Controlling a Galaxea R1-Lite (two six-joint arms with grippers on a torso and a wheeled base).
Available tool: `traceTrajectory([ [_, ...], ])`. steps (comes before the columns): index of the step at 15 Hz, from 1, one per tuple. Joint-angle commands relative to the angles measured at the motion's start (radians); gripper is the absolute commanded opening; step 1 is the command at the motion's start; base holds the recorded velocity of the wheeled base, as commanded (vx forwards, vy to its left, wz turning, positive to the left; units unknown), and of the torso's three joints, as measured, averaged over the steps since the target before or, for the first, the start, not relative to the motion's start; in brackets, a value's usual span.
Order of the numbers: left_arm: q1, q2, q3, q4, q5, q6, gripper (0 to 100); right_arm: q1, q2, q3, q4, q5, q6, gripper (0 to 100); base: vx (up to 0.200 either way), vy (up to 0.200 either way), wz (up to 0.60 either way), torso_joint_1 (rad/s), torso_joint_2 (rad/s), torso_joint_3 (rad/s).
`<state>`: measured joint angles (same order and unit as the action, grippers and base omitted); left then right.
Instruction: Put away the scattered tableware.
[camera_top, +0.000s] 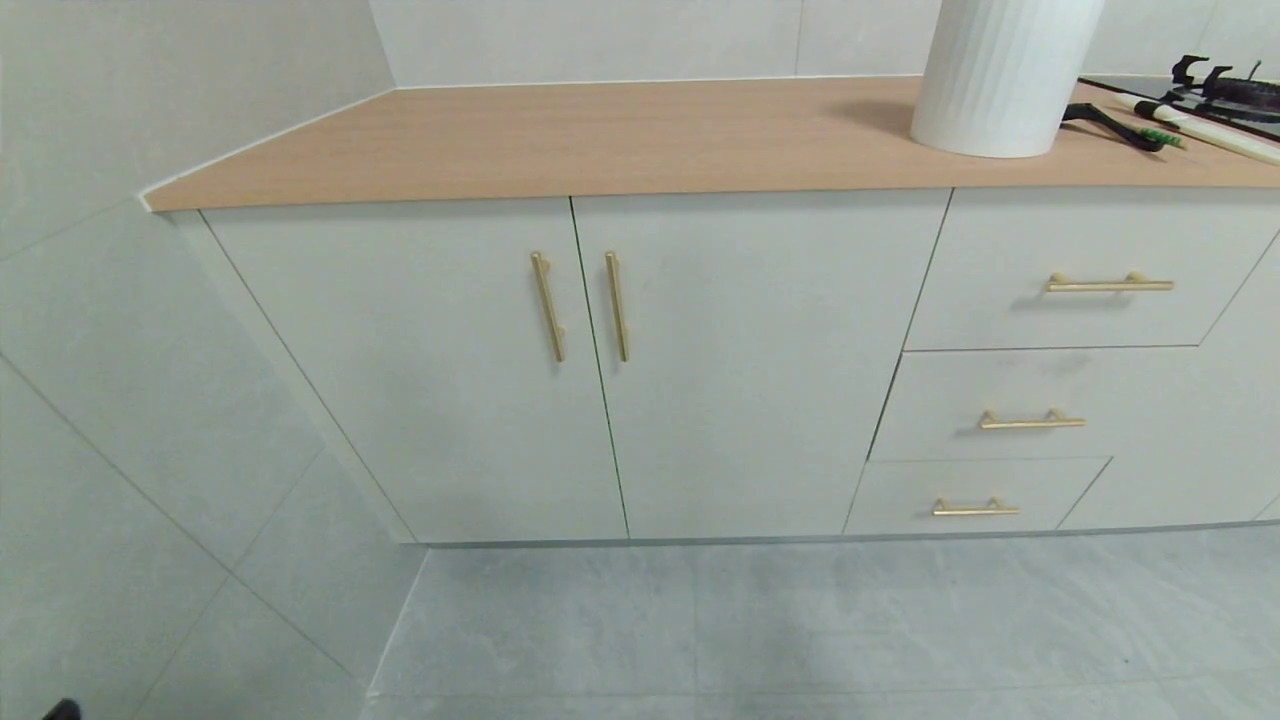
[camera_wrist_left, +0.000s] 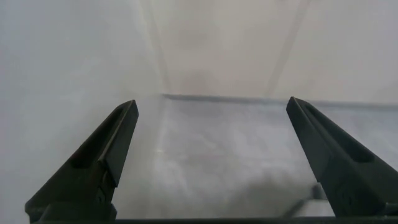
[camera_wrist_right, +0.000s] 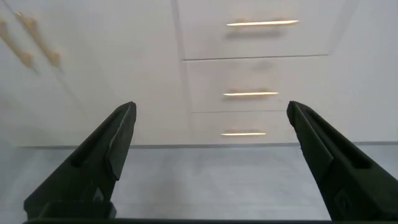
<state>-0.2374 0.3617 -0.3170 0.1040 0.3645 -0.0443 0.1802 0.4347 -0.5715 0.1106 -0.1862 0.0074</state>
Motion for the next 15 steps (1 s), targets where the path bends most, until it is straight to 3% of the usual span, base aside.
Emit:
traceTrajectory([
  [1,0.102,-0.227,-0.002,0.071,0.001,0.034,100,-0.13,-0.352,0.01,0.239,-0.006,-0.104,100,0.0,0.0,0.0,0.0,0.0,0.0],
  [2,0.138,-0.268,0.003,0.106,0.008,0.053,100,-0.171,-0.386,0.013,0.273,-0.006,-0.106,100,0.0,0.0,0.0,0.0,0.0,0.0],
  [4,0.228,-0.317,0.039,0.111,0.025,0.06,100,-0.197,-0.399,0.044,0.284,-0.042,-0.106,100,0.0,0.0,0.0,0.0,0.0,0.0],
  [6,0.247,-0.357,0.118,0.097,0.037,0.09,100,-0.194,-0.413,0.085,0.282,-0.134,-0.104,100,0.0,0.0,0.0,0.0,0.0,0.0],
  [8,0.245,-0.36,0.239,-0.01,0.07,0.075,100,-0.188,-0.433,0.211,0.261,-0.141,-0.083,100,0.0,0.0,0.0,0.0,0.0,0.0],
  [9,0.245,-0.362,0.312,-0.149,0.036,0.073,100,-0.188,-0.433,0.329,0.118,-0.137,-0.011,100,0.0,0.0,0.0,0.0,0.0,0.0],
  [10,0.245,-0.362,0.317,-0.156,-0.01,0.072,100,-0.186,-0.433,0.378,0.029,-0.122,0.011,100,0.0,0.0,0.0,0.0,0.0,0.0],
  [11,0.245,-0.362,0.317,-0.144,-0.107,0.046,100,-0.186,-0.433,0.475,-0.115,0.004,0.017,100,0.0,0.0,0.0,0.0,0.0,0.0],
  [12,0.245,-0.362,0.317,-0.144,-0.156,0.034,100,-0.186,-0.433,0.541,-0.178,0.07,0.011,100,0.0,0.0,0.0,0.0,0.0,0.0],
  [15,0.245,-0.362,0.317,-0.139,-0.263,0.029,100,-0.186,-0.433,0.571,-0.152,0.099,-0.011,100,0.0,0.0,0.0,0.0,0.0,0.0],
])
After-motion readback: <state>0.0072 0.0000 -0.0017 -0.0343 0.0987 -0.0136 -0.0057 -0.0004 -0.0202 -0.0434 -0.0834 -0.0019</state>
